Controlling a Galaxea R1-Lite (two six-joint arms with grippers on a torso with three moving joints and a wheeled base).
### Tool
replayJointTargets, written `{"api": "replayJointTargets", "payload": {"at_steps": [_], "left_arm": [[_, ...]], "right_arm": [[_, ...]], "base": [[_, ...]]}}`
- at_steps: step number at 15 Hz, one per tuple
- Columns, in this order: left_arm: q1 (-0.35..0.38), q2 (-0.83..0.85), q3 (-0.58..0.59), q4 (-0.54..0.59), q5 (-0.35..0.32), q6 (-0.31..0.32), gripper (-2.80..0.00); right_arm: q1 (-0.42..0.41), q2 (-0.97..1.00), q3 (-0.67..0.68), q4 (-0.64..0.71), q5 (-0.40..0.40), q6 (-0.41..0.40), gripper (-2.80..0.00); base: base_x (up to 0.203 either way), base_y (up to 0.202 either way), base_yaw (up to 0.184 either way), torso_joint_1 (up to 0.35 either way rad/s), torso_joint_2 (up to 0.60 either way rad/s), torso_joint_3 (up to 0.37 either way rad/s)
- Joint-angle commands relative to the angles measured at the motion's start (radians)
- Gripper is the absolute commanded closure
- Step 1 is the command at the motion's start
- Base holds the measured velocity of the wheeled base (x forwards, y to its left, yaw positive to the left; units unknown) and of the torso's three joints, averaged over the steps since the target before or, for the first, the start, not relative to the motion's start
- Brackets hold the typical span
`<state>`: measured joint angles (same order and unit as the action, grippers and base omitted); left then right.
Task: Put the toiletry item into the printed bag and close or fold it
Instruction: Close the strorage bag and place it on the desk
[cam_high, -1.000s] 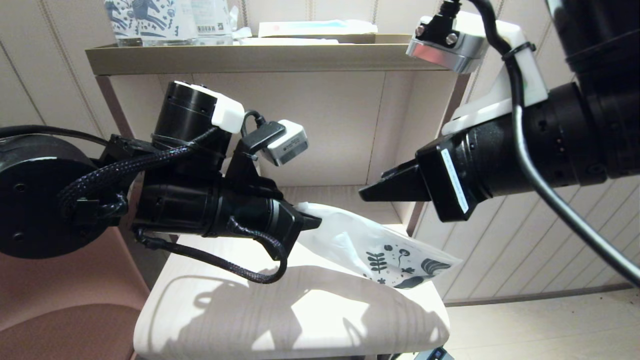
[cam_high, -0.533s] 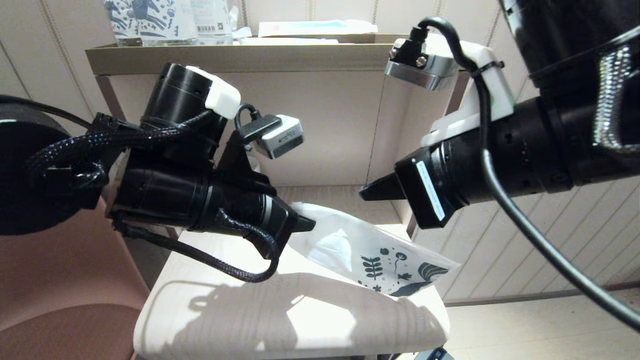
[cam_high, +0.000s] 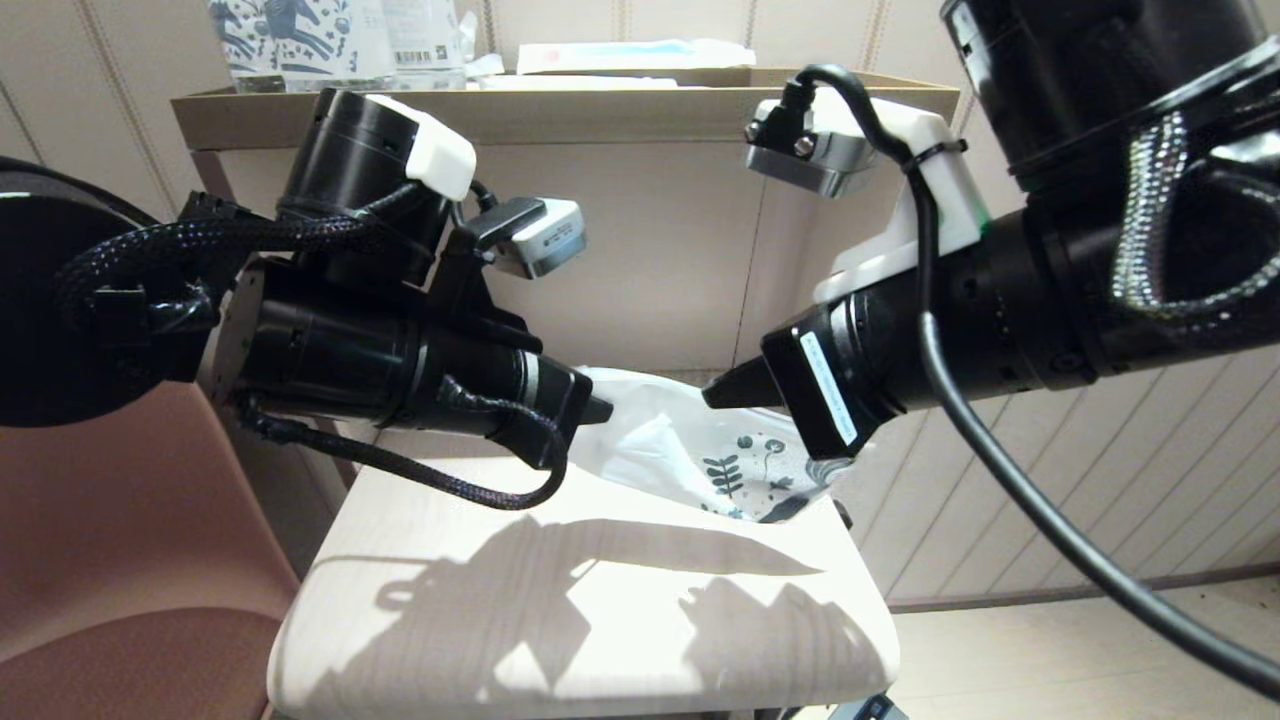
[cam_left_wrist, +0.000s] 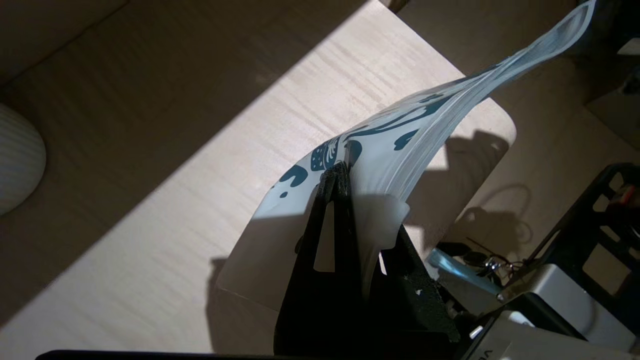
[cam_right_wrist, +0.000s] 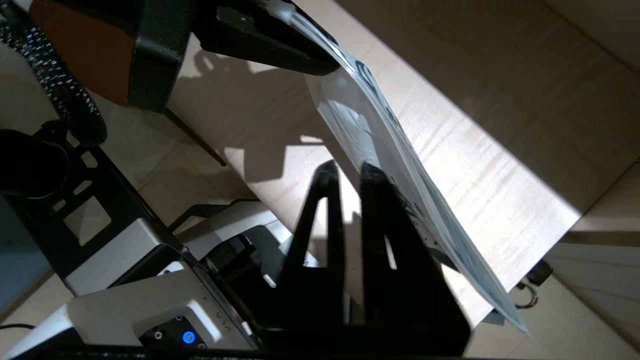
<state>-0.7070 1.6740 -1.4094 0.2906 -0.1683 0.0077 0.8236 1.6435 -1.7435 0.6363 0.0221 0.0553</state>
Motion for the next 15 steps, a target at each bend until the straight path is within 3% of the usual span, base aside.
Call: {"api": "replayJointTargets", "payload": {"at_steps": [1,6,8,9,10,12,13,15], "left_arm": [[0.000,0.003,0.007,0.000,-0.002,0.002,0.00],[-0.020,0.027,0.000,0.064,0.000,0.010,0.00],[-0.020,0.043,0.000,0.078,-0.009,0.024,0.00],[-0.020,0.049,0.003,0.076,-0.039,0.028,0.00],[-0.017,0.049,0.006,0.074,-0.110,0.035,0.00],[0.036,0.053,0.002,0.073,-0.307,0.064,0.00],[0.061,0.060,-0.003,0.074,-0.346,0.075,0.00],[0.070,0.076,-0.009,0.079,-0.350,0.083,0.00]], "right_arm": [[0.001,0.003,-0.019,0.003,0.000,0.000,-2.80],[0.007,0.056,-0.054,0.002,0.008,-0.029,-2.80],[0.007,0.078,-0.058,0.001,0.081,-0.064,-2.80],[0.006,0.083,-0.059,0.001,0.135,-0.072,-2.80],[0.003,0.086,-0.059,0.000,0.182,-0.084,-2.80],[-0.001,0.107,-0.059,0.000,0.209,-0.123,-2.80],[-0.002,0.116,-0.059,0.000,0.212,-0.140,-2.80],[-0.011,0.121,-0.051,0.000,0.244,-0.181,-2.80]], "base": [[0.000,0.000,0.000,0.000,0.00,0.000],[0.000,0.000,0.000,0.000,0.00,0.000],[0.000,0.000,0.000,0.000,0.00,0.000],[0.000,0.000,0.000,0.000,0.00,0.000],[0.000,0.000,0.000,0.000,0.00,0.000],[0.000,0.000,0.000,0.000,0.00,0.000],[0.000,0.000,0.000,0.000,0.00,0.000],[0.000,0.000,0.000,0.000,0.00,0.000]]}}
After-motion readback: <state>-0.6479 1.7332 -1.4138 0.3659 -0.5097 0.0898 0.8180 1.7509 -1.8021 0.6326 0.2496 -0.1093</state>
